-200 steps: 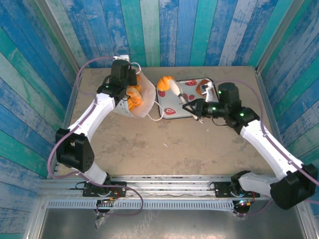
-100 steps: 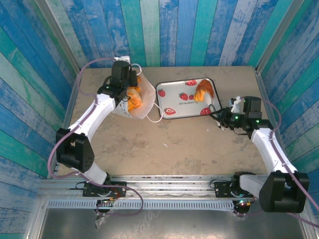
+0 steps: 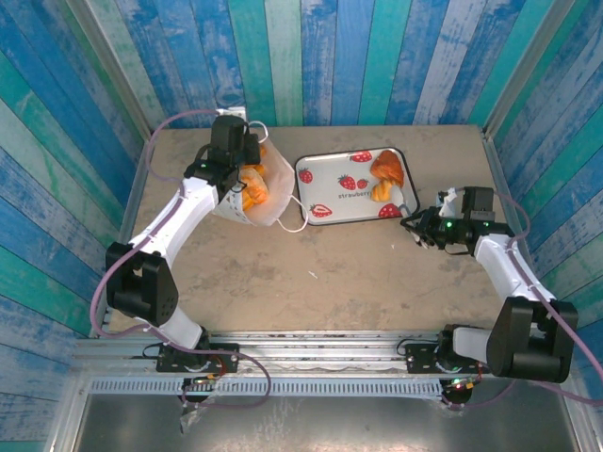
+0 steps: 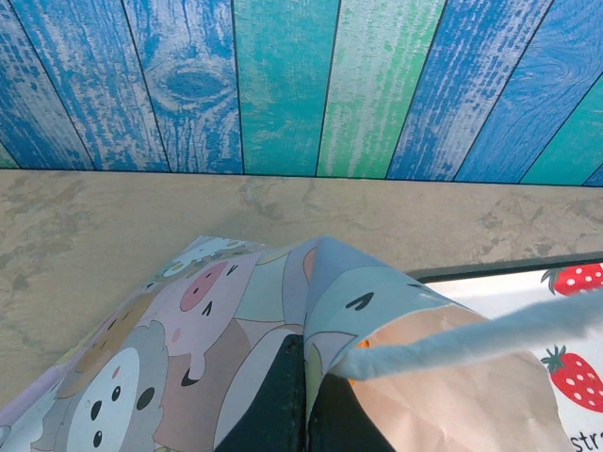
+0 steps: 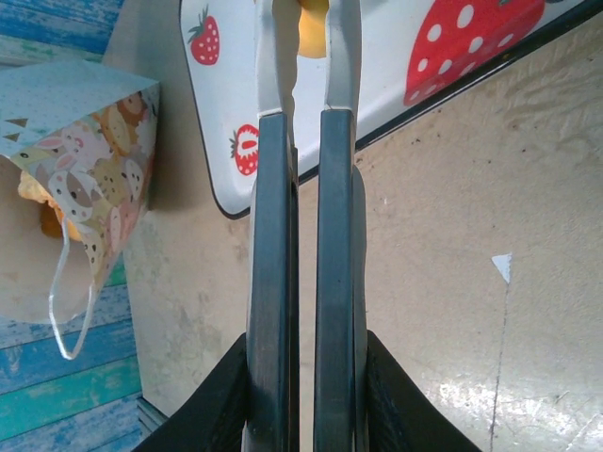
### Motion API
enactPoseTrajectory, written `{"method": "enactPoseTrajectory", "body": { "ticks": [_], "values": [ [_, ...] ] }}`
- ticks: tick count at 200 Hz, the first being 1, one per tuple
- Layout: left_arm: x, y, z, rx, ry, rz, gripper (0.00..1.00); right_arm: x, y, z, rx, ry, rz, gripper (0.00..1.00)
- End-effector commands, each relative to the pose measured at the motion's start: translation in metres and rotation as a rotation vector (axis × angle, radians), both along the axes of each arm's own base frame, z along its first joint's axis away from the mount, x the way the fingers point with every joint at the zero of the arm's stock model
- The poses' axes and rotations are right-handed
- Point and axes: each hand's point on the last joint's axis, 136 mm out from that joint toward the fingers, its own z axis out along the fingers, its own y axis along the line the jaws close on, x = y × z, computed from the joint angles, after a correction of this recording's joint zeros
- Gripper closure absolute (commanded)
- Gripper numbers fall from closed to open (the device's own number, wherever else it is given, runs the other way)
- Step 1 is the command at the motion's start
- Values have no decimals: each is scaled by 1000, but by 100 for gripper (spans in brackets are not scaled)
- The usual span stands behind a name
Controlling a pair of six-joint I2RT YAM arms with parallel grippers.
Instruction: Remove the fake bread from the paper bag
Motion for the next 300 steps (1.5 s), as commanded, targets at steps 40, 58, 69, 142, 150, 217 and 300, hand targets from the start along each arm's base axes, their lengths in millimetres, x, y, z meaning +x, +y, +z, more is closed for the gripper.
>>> {"method": "enactPoseTrajectory", "body": {
  "ticks": [40,58,69,142,150,217,300],
  "values": [
    [-10,2,38,-49,-92,-5,100,10,-10,-15,-30,-10,41,81],
    [-11,3,39,-53,-95,-6,100,11,-13,-21,-38,7,36,79],
    [-11,3,39,-53,-94,-5,100,10,-16,-25,-44,18,30,78],
    [-10,-1,38,-69,-92,-19,100,4,-41,-38,-141,69,-35,63],
    [-10,-1,39,-70,-94,-18,100,4,-43,-38,-151,69,-37,61],
    [-11,-1,39,-69,-94,-19,100,8,-45,-30,-151,45,-40,57],
    [-9,-3,39,-78,-95,-25,100,-11,-38,-9,-141,33,-18,56]
  ]
}}
